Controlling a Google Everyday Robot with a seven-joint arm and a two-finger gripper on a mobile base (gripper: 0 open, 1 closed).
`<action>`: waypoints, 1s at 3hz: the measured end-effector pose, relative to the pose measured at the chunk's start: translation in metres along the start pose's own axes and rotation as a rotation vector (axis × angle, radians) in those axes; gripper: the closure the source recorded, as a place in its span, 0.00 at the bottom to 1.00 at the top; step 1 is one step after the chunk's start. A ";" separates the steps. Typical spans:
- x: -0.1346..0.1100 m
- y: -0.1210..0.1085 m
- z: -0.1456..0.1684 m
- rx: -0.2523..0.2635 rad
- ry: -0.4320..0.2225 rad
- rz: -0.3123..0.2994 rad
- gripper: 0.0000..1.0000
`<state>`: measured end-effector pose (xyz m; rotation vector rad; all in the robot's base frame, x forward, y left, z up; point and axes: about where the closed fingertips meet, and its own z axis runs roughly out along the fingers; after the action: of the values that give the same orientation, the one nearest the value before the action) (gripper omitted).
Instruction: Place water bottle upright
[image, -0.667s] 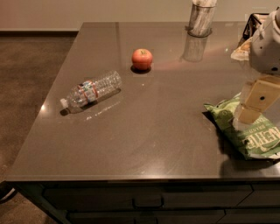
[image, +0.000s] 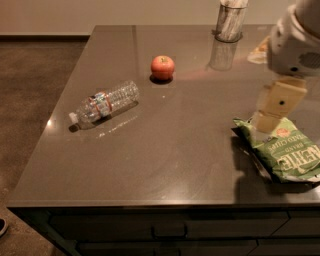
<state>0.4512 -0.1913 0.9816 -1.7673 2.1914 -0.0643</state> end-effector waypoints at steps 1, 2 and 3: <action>-0.051 -0.013 0.011 -0.018 -0.030 -0.082 0.00; -0.124 -0.027 0.032 -0.028 -0.050 -0.210 0.00; -0.173 -0.033 0.056 -0.046 -0.050 -0.301 0.00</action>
Offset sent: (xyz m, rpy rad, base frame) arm 0.0775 0.1638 0.0037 -0.0196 -0.0080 0.3113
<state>0.5291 -0.0238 0.9749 -2.0878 1.8901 -0.0382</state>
